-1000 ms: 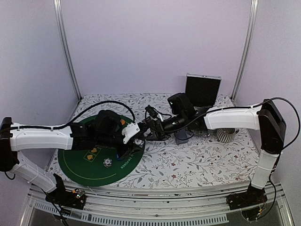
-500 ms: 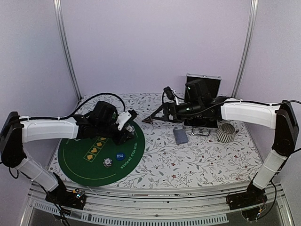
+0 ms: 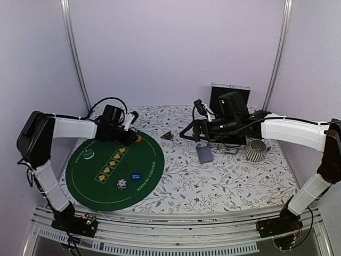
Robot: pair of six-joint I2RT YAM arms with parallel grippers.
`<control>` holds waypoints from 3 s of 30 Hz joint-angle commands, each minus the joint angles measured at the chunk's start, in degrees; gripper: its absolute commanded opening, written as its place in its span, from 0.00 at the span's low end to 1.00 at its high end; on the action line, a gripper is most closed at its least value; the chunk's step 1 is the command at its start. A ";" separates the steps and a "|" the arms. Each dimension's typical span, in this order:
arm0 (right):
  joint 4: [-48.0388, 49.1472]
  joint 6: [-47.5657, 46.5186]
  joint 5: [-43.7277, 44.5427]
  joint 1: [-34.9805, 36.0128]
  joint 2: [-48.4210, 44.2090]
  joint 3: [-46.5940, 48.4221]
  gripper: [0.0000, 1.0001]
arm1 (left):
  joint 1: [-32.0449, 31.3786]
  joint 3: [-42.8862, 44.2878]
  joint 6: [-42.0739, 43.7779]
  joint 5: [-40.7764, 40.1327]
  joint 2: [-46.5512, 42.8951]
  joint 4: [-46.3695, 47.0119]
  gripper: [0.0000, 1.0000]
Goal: Distribute texas hold em gaming equipment
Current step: Place the poker chips pile at the big blind area.
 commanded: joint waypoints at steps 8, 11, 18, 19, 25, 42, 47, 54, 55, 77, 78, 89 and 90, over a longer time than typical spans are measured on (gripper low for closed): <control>-2.14 -2.30 1.56 -0.98 -2.72 -1.63 0.99 | 8.07 13.39 1.10 -2.26 14.64 -0.50 0.00; -2.37 -2.39 1.79 -0.99 -2.87 -1.52 0.99 | 8.46 14.14 1.56 -3.74 15.35 -0.27 0.00; -2.54 -2.74 2.08 -1.22 -3.63 -1.47 0.99 | 8.81 16.18 0.63 -4.85 17.44 -3.58 0.00; -2.59 -2.78 2.14 -1.24 -3.74 -1.55 0.99 | 8.81 16.15 0.64 -4.81 17.44 -3.75 0.00; -3.32 -3.17 2.56 -1.29 -4.65 -1.59 0.99 | 9.08 15.40 5.61 -4.96 18.59 -1.13 0.00; -5.05 -4.70 5.07 -1.66 -9.05 -2.28 0.99 | 10.96 22.00 6.71 2.33 25.76 -8.47 0.00; -5.40 -5.05 5.59 -1.64 -9.50 -2.09 0.99 | 11.71 20.72 6.35 3.22 25.69 -7.82 0.09; -5.67 -5.07 5.68 -1.78 -9.80 -1.54 0.99 | 11.82 20.94 6.98 2.12 25.74 -8.16 0.20; -5.72 -4.99 5.73 -1.77 -9.91 -1.56 0.99 | 11.82 20.94 7.05 1.57 25.71 -8.22 0.22; -7.32 -5.60 7.00 -1.72 -11.79 0.11 0.99 | 11.75 21.07 7.98 -0.36 24.44 -9.59 0.58; -7.34 -5.60 7.00 -1.73 -11.79 0.11 0.99 | 11.81 20.96 7.83 0.30 24.08 -9.63 0.61; -7.86 -5.63 8.15 -1.77 -12.70 0.11 0.99 | 11.55 18.95 5.21 4.60 14.50 -4.95 0.79; -7.91 -5.75 8.48 -1.77 -13.04 0.11 0.99 | 11.37 18.19 4.90 5.24 13.28 -3.49 0.80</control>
